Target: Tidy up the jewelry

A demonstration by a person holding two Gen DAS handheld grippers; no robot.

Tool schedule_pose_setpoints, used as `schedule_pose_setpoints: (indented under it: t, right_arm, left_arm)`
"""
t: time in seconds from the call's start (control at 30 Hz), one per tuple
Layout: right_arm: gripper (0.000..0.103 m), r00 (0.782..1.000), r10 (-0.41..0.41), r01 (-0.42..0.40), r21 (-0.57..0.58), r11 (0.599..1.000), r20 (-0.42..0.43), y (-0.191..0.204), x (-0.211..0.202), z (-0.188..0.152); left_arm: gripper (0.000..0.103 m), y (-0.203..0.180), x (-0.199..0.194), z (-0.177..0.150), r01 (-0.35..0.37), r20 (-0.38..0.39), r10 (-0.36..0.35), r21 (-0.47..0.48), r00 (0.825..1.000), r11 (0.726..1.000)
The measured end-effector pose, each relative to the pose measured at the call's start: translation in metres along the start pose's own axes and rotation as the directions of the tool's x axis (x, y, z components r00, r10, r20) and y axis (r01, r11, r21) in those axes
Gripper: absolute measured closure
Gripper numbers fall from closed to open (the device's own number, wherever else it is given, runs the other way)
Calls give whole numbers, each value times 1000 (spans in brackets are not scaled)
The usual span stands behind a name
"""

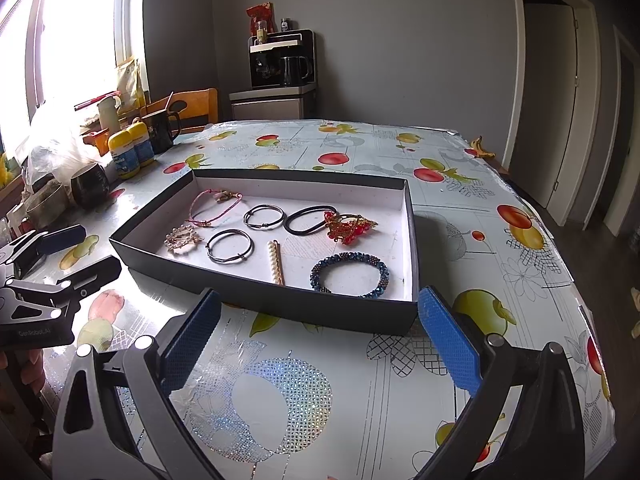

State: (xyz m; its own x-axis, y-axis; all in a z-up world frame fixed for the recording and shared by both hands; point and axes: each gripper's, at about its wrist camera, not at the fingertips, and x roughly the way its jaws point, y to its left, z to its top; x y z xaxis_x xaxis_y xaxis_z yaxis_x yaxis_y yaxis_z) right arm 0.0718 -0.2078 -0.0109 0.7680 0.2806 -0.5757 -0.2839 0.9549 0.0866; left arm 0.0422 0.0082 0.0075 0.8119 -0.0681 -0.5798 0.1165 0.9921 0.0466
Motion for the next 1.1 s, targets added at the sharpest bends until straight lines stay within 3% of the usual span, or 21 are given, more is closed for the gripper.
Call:
schedule_pose_setpoints:
  t: [0.77, 0.97, 1.1]
  right_arm:
    - [6, 1000, 0, 0, 3, 1000, 1, 0, 0, 0]
    - [6, 1000, -3, 3, 6, 1000, -4, -1, 1, 0]
    - [6, 999, 33, -33, 36, 999, 5, -7, -2, -1]
  left_arm:
    - [7, -2, -4, 0, 9, 22, -9, 12, 1000, 1000]
    - [6, 1, 0, 0, -11, -1, 11, -6, 1000, 1000]
    - [6, 22, 4, 3, 49, -27, -52, -80, 998, 996]
